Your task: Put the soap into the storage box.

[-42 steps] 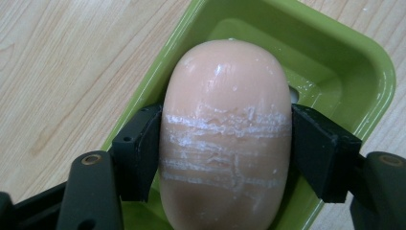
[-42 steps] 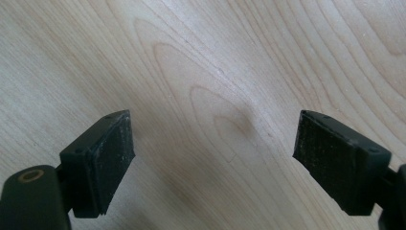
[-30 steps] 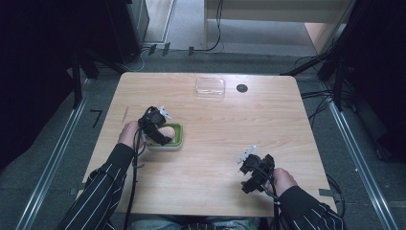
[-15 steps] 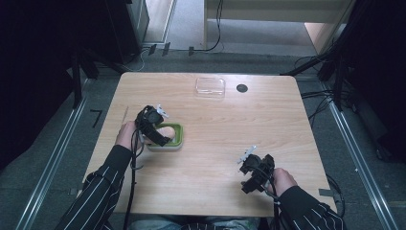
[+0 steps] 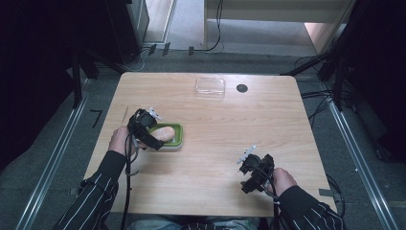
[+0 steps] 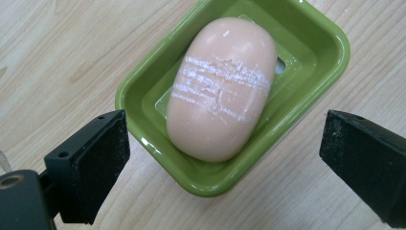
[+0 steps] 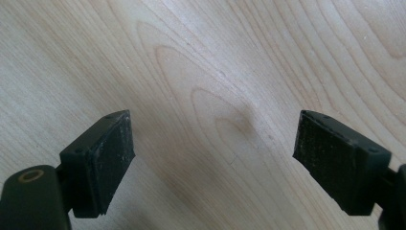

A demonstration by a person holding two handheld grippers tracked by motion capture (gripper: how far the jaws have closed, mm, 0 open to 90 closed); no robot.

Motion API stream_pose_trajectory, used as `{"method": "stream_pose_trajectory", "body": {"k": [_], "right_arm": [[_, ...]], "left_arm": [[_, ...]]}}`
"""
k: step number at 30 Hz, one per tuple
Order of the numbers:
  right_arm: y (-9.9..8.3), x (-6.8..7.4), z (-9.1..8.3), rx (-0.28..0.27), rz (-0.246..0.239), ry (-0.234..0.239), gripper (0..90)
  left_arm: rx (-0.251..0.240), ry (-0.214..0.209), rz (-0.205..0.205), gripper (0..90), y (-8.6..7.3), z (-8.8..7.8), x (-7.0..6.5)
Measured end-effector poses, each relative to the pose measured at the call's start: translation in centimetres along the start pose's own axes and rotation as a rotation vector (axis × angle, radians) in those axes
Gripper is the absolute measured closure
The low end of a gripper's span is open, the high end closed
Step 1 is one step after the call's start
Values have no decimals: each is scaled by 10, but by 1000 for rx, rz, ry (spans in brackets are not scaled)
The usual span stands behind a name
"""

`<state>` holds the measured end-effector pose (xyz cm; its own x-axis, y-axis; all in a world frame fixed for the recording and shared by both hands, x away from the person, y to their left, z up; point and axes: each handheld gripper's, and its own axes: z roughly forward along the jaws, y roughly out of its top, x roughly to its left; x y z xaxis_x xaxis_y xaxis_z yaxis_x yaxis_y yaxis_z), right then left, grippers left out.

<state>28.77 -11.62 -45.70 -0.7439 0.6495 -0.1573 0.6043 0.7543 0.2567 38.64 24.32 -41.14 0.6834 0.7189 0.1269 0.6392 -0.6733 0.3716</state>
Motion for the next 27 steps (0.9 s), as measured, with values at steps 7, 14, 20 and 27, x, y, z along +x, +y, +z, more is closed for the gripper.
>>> {"method": "stream_pose_trajectory", "body": {"k": [7, 14, 20, 27], "right_arm": [[0, 0, 0, 1, 1, -1, 143], [0, 1, 0, 4, 0, -1, 143], [0, 0, 0, 2, -3, 0, 143], [0, 1, -1, 3, -1, -1, 143]], "left_arm": [[20, 13, -8, 40, -13, -5, -9], [38, 46, -25, 41, -32, -8, -16], [49, 61, -41, 40, -46, -11, -19], [52, 48, -62, 40, -60, -16, -21]]}}
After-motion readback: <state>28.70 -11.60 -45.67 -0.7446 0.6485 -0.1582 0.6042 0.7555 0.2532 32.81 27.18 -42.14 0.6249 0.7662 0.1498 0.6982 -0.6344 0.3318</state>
